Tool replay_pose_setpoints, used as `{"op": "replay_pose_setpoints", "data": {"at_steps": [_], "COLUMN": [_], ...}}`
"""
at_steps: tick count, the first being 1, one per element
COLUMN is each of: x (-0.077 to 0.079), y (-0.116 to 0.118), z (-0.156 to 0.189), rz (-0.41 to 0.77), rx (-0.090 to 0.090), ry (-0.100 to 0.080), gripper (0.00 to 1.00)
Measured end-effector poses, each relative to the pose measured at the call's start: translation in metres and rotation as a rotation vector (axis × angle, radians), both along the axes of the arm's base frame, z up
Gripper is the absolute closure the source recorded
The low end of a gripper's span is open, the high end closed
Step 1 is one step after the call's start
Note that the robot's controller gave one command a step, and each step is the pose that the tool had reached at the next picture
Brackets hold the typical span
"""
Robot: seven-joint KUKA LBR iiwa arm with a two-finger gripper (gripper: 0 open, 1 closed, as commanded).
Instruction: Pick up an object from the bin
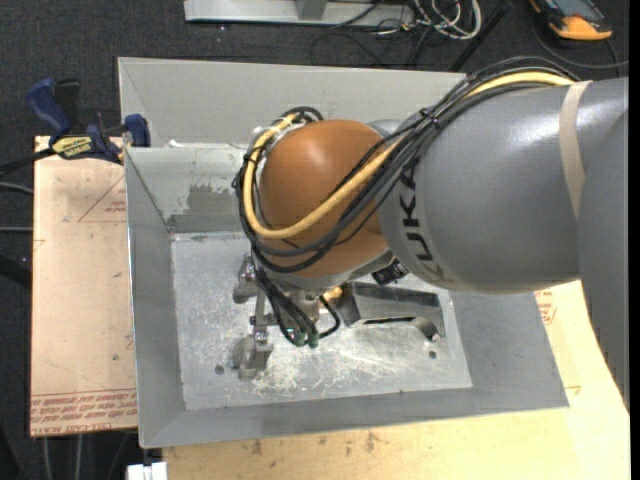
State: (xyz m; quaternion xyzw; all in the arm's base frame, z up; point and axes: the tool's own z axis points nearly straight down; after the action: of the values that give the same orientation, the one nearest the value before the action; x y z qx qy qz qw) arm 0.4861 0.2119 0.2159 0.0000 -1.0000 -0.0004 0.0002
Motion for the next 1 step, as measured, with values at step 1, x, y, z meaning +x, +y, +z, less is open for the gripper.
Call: {"op": "replay_pose_setpoints", "data": {"at_steps": [1], "x": [-0.0009], "y": [-0.0129], "z": [-0.009], "rz": [0.073], "rx": [0.002], "ry": [-0.003], "gripper": [0.0]}}
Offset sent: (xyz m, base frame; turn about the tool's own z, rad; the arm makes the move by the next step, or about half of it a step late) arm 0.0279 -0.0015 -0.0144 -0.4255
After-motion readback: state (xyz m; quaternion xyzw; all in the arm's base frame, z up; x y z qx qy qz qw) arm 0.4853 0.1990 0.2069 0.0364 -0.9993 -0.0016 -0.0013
